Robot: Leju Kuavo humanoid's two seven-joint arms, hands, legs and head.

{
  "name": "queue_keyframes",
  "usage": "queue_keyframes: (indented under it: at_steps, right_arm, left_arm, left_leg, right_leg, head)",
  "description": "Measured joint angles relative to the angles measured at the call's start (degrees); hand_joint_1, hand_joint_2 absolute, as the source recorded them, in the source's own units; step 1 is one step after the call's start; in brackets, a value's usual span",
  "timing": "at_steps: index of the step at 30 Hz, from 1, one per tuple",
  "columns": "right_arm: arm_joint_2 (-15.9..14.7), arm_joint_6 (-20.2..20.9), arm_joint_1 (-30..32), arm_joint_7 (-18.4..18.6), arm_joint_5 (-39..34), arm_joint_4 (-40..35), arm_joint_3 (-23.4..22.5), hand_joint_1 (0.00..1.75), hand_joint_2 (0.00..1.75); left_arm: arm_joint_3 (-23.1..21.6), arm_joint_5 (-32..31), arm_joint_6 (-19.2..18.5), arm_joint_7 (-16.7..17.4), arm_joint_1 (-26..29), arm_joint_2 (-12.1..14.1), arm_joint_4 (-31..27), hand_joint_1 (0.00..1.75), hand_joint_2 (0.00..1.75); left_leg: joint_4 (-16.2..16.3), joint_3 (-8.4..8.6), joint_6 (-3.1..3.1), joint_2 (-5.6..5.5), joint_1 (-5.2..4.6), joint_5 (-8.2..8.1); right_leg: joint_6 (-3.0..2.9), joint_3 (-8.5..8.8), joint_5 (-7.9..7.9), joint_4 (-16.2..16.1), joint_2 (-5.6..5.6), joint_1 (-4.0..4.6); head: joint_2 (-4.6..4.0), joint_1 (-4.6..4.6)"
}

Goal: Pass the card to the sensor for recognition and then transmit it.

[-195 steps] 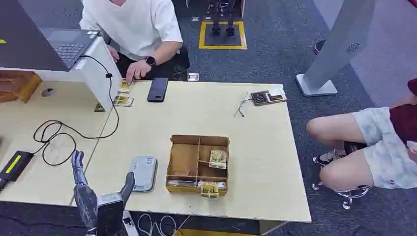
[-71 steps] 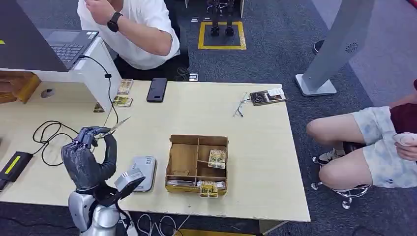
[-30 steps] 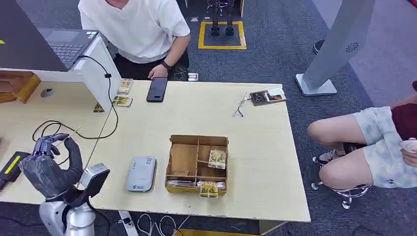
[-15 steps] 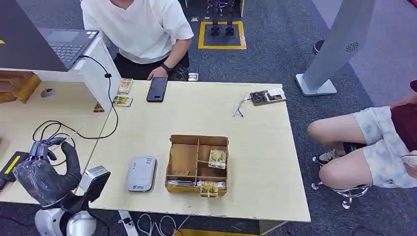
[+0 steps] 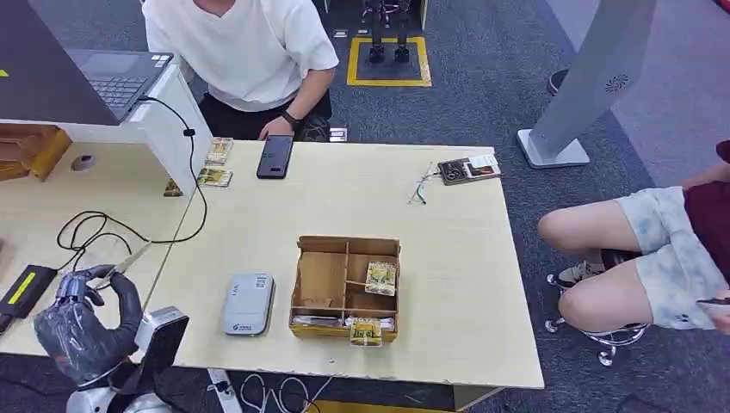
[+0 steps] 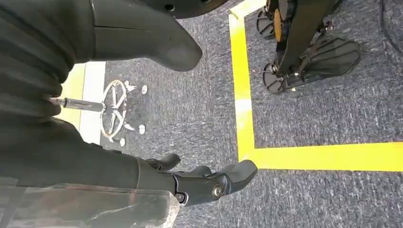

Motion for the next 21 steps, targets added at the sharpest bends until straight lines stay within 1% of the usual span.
queue_keyframes:
  at_steps: [6,8,11,13,14,17,21]
  right_arm:
    - [0.3,-0.2,0.1,0.0,0.0,-0.2,0.0,0.0,1.75]
    - [0.5,-0.2,0.1,0.0,-0.2,-0.4,0.0,0.0,1.75]
    - [0.7,-0.2,0.3,0.1,-0.2,-0.7,0.0,0.0,1.75]
    - [0.8,-0.1,0.3,0.4,-0.2,-0.8,0.0,0.0,1.75]
    - [0.8,-0.1,0.3,0.4,-0.2,-0.9,0.0,0.0,1.75]
    - [0.9,-0.1,0.3,0.5,-0.1,-1.2,-0.1,0.0,1.75]
    - [1.0,-0.2,0.3,0.6,0.2,-1.4,-0.2,0.0,1.75]
  left_arm:
    - [-1.4,0.9,0.0,2.3,3.1,-0.6,0.5,1.75,1.75]
    - [-2.4,0.8,0.0,5.2,3.6,-0.7,2.0,1.75,1.75]
    - [-5.4,2.6,0.0,10.6,5.2,-0.5,4.3,1.75,1.75]
    - [-7.3,4.1,0.0,13.5,5.6,-0.3,5.3,1.75,1.75]
    - [-8.0,4.9,-0.2,14.4,5.7,-0.1,5.8,1.75,1.75]
    - [-10.5,7.4,-0.7,16.3,6.3,0.5,7.6,1.75,1.75]
    - [-12.3,10.7,-2.3,17.4,6.5,1.2,9.0,1.75,1.75]
  left_leg:
    - [0.0,-0.01,0.03,0.0,0.0,-0.02]
    - [0.0,0.0,0.03,0.0,-0.01,-0.03]
    - [0.0,0.0,0.03,0.0,0.0,-0.02]
    - [0.0,-0.01,0.03,-0.01,-0.01,-0.02]
    - [0.0,-0.01,0.03,0.0,-0.01,-0.02]
    - [0.0,0.0,0.03,0.0,0.0,-0.02]
    - [0.0,0.0,0.03,0.0,0.0,-0.02]
  right_leg:
    - [0.01,0.0,-0.01,0.0,-0.01,0.0]
    - [0.01,0.01,-0.01,0.0,-0.01,0.0]
    - [0.01,0.01,-0.01,0.0,-0.01,0.0]
    - [0.01,0.02,-0.01,0.0,-0.02,0.0]
    - [0.01,0.02,-0.01,0.0,-0.03,0.0]
    - [0.01,0.02,-0.01,0.0,-0.02,0.0]
    - [0.01,0.01,-0.01,0.0,-0.02,0.0]
  head:
    - [0.0,-0.02]
    - [0.0,-0.02]
    - [0.0,-0.02]
    - [0.0,-0.02]
    - [0.0,-0.02]
    - [0.0,0.0]
    - [0.0,-0.02]
